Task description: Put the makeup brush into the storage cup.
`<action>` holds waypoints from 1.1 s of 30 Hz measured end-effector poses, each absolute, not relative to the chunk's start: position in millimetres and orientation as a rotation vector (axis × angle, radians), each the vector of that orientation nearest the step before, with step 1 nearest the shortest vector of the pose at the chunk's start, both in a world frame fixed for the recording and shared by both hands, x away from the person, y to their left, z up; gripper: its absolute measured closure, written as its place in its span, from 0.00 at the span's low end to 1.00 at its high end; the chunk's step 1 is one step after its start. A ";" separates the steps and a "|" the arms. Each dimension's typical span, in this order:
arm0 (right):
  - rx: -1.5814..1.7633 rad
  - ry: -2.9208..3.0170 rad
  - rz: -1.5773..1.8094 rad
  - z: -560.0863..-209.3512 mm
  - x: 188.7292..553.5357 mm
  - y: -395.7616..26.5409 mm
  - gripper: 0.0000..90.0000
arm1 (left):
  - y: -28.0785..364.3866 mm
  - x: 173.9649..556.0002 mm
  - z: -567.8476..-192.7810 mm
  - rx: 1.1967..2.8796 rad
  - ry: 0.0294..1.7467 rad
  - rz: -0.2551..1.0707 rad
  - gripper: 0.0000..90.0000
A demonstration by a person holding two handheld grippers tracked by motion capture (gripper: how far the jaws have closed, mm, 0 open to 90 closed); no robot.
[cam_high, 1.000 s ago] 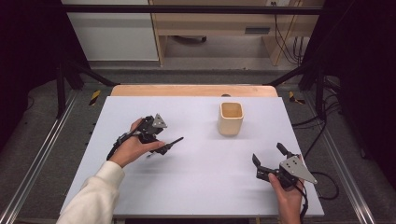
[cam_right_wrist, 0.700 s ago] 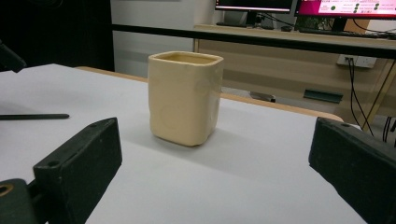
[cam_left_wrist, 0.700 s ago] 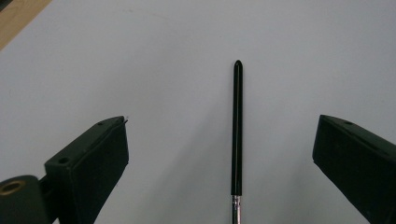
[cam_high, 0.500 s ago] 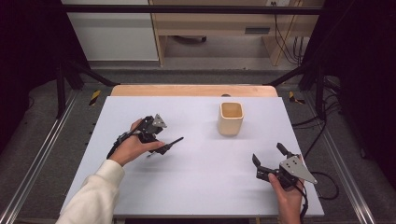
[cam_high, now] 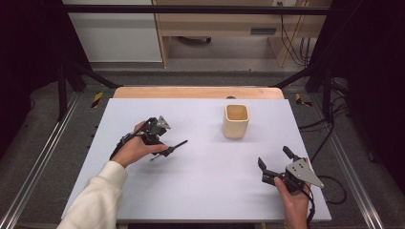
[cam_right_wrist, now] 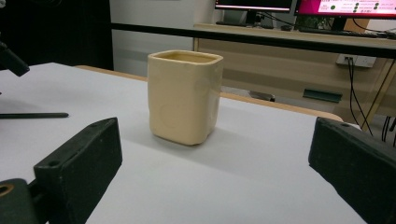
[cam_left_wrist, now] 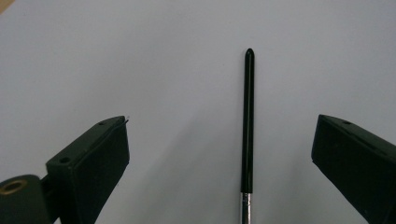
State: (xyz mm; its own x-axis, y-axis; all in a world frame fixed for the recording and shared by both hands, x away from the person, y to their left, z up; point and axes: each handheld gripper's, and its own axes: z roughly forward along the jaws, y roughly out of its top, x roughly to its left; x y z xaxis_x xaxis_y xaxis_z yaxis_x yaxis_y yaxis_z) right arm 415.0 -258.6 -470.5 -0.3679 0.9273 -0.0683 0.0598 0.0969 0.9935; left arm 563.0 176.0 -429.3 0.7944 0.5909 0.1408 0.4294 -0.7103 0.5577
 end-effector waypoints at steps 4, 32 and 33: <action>1.001 1.577 1.374 -470.5 415.1 -259.2 0.03 | 175.2 562.7 -428.6 2.474 0.750 0.412 0.06; 1.006 1.577 1.369 -470.3 415.1 -260.1 0.03 | 173.0 563.9 -432.8 2.570 0.730 0.340 0.36; 1.006 1.577 1.369 -470.3 415.1 -260.1 0.03 | 173.0 563.9 -432.8 2.570 0.730 0.340 0.39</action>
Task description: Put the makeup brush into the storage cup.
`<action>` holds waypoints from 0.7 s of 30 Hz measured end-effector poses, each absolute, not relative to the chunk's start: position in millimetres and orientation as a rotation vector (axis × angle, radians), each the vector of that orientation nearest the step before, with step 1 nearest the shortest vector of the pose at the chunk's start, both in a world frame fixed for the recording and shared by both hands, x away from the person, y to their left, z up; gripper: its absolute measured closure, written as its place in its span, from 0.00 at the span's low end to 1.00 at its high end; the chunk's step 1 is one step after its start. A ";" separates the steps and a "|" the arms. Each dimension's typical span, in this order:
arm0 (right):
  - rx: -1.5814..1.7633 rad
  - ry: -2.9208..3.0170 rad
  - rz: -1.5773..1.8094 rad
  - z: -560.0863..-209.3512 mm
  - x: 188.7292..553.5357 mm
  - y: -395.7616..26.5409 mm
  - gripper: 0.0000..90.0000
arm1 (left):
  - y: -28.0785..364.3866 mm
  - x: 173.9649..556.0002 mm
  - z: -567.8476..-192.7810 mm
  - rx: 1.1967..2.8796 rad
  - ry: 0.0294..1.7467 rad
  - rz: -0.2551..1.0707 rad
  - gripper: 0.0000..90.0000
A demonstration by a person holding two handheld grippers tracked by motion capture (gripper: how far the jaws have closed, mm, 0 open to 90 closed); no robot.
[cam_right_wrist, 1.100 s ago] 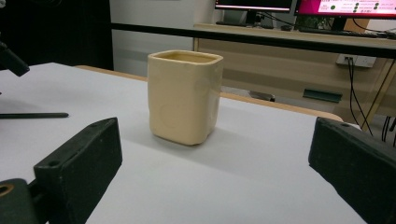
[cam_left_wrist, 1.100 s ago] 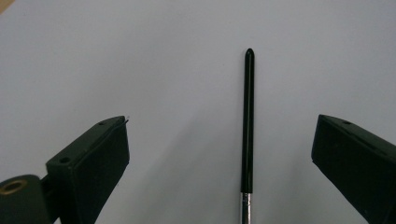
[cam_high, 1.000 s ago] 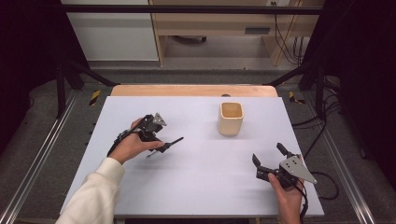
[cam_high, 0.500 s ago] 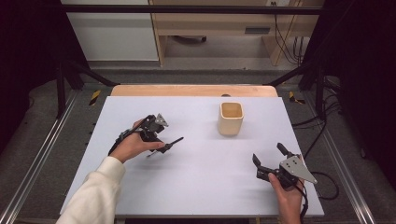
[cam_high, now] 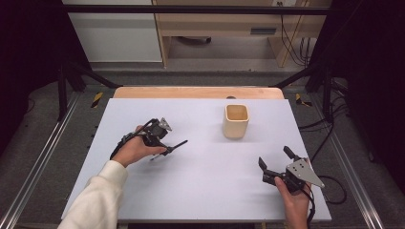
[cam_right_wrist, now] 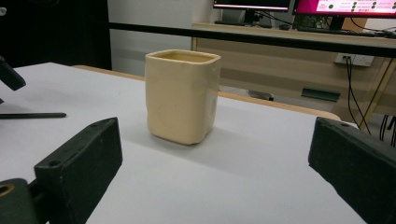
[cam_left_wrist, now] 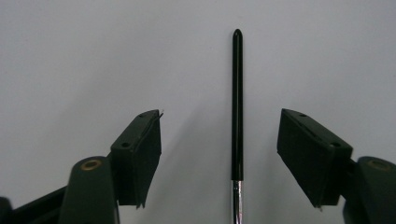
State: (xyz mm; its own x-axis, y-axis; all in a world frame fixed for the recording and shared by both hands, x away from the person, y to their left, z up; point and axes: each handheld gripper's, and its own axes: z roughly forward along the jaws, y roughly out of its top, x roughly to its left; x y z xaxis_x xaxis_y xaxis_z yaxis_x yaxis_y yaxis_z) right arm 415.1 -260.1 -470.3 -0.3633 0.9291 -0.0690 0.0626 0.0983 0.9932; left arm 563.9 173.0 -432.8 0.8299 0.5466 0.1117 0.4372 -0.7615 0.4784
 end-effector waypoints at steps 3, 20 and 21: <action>1.006 1.578 1.369 -470.3 415.1 -260.0 0.03 | 172.7 563.3 -434.3 2.585 0.722 0.327 0.43; 1.005 1.576 1.370 -470.6 415.4 -259.7 0.03 | 177.0 558.7 -441.3 2.651 0.721 0.284 0.66; 1.003 1.576 1.370 -470.6 415.3 -259.8 0.03 | 176.9 558.5 -441.5 2.656 0.721 0.284 0.67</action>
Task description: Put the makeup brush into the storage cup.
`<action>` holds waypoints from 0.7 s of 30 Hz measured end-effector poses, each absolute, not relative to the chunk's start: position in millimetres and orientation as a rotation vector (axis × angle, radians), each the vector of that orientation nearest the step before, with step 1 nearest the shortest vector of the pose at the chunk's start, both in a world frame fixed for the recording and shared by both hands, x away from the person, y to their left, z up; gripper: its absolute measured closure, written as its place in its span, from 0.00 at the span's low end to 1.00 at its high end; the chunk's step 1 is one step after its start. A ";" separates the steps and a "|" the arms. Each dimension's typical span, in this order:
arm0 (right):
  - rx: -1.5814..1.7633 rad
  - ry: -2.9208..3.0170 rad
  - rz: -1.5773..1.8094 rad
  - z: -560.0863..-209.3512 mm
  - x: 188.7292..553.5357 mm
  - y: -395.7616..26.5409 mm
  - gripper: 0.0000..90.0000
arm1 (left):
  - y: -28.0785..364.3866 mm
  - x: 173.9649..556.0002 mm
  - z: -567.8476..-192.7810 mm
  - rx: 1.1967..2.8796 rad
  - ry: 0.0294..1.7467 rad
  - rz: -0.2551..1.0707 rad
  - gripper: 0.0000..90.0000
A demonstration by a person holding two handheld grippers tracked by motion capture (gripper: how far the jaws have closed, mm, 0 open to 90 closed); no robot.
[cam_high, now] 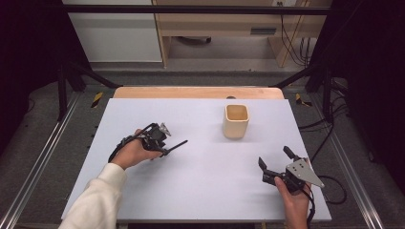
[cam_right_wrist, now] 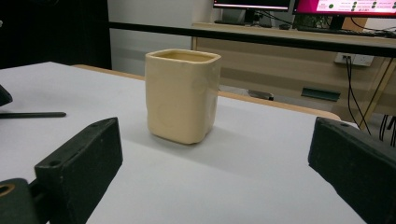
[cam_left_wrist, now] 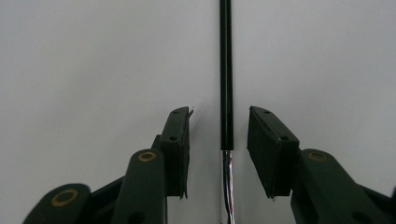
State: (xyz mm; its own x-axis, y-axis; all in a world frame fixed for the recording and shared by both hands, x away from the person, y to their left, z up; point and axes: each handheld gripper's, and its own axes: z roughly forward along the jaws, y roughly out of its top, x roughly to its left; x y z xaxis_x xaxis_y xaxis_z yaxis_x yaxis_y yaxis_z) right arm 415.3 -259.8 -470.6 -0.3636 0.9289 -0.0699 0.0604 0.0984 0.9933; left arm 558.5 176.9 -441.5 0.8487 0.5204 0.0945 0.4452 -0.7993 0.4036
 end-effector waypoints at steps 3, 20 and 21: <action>1.006 1.575 1.369 -470.5 415.3 -259.9 0.03 | 177.1 558.7 -441.9 2.661 0.722 0.285 0.69; 1.006 1.576 1.368 -470.6 415.5 -259.8 0.03 | 180.9 557.1 -447.5 2.671 0.739 0.240 0.87; 1.006 1.576 1.368 -470.6 415.5 -259.8 0.03 | 180.9 557.1 -447.5 2.671 0.739 0.240 0.88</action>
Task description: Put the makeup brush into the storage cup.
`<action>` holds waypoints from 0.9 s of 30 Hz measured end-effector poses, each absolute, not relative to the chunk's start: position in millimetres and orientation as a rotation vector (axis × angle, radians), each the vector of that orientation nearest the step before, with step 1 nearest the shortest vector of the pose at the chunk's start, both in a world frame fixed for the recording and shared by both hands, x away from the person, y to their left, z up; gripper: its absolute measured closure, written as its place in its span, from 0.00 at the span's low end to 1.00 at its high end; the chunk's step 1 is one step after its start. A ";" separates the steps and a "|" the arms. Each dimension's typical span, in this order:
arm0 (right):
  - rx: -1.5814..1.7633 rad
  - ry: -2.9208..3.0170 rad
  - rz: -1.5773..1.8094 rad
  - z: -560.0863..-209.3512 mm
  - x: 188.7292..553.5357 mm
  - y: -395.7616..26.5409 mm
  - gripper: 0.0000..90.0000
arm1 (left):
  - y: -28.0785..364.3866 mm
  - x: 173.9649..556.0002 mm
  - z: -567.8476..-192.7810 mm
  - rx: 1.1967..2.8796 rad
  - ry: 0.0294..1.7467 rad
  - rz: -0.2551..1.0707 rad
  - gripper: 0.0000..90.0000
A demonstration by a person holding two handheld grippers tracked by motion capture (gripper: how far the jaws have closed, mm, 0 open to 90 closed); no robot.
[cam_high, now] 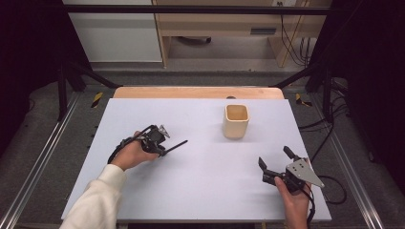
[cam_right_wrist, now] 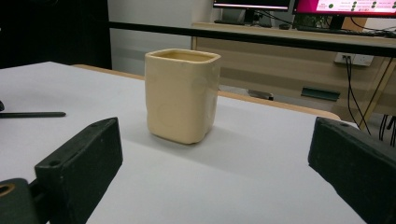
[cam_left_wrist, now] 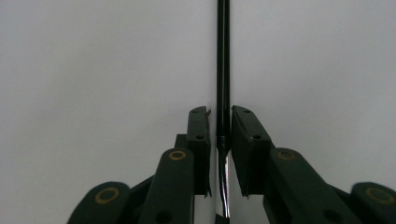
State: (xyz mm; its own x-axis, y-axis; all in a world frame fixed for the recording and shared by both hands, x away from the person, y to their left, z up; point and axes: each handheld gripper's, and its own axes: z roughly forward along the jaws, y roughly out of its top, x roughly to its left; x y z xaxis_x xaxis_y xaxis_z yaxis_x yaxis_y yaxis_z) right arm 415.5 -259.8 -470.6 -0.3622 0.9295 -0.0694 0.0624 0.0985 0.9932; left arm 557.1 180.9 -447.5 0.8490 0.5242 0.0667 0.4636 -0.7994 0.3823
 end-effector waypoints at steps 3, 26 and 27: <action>1.006 1.576 1.367 -470.6 415.5 -259.9 0.03 | 180.1 556.4 -447.8 2.671 0.739 0.230 0.92; 1.001 1.578 1.368 -470.7 415.6 -259.8 0.03 | 181.9 553.0 -442.7 2.672 0.696 0.259 0.94; 1.002 1.577 1.369 -470.7 415.5 -259.8 0.03 | 182.2 552.6 -440.9 2.670 0.688 0.261 0.94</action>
